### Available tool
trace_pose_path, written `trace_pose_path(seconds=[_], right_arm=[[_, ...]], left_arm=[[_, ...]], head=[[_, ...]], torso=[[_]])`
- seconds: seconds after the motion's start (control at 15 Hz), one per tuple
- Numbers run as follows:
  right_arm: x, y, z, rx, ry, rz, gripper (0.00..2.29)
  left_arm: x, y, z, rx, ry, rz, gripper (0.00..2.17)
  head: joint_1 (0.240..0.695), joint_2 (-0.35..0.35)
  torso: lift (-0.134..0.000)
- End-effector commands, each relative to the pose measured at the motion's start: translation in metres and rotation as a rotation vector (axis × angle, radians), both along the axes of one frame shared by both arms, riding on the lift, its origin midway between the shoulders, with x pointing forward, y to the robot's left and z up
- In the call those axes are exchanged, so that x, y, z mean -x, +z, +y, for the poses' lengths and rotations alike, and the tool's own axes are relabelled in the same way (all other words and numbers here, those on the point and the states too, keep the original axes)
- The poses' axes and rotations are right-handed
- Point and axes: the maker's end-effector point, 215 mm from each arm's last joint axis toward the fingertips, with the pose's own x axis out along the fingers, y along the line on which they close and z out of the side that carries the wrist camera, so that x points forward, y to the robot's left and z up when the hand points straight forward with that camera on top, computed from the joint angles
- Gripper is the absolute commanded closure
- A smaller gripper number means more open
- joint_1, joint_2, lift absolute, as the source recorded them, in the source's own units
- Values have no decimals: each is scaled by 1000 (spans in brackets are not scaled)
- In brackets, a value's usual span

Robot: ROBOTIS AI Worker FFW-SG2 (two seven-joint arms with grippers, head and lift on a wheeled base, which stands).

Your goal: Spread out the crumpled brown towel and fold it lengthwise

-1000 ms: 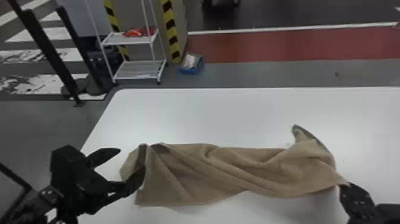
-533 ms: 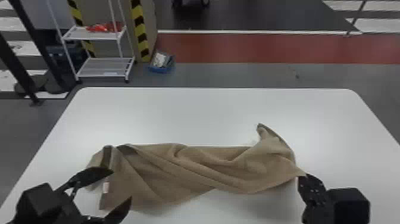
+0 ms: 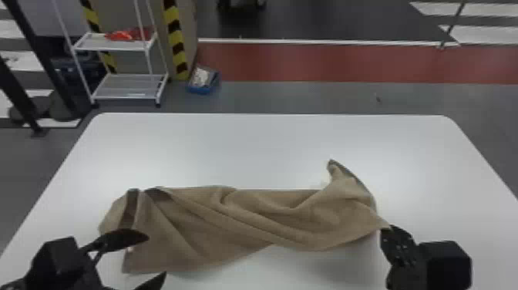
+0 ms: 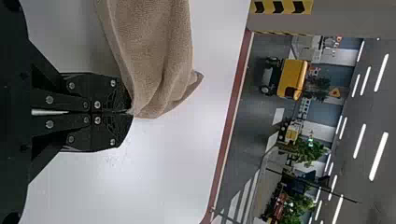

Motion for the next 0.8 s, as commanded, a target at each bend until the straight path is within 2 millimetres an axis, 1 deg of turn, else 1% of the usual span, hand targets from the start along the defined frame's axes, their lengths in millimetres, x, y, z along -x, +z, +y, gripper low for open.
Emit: trace_pose_path(seconds=[0.0, 0.07, 0.13, 0.33, 0.6, 0.73], right_arm=[[1, -2, -1, 3, -1, 8, 1288], [2, -3, -1, 4, -1, 12, 1288], [2, -3, -2, 4, -3, 12, 1288], [2, -3, -2, 5, -3, 14, 1288], [2, -3, -2, 5, -3, 14, 1288], [2, -4, -2, 4, -3, 14, 1288]], left_arm=[[-5, -15, 1, -15, -5, 35, 461], [-6, -19, -2, -21, -22, 47, 481], [-7, -22, 0, -27, -25, 54, 481], [-3, -24, 0, -26, -39, 77, 481], [-3, -31, 8, -43, -36, 100, 485], [-5, -38, 16, -48, -10, 126, 606]], head=[[695, -11], [695, -12], [695, -15], [695, -16], [695, -11], [695, -6]], torso=[[-120], [-120], [-120], [-120], [-120], [-120]])
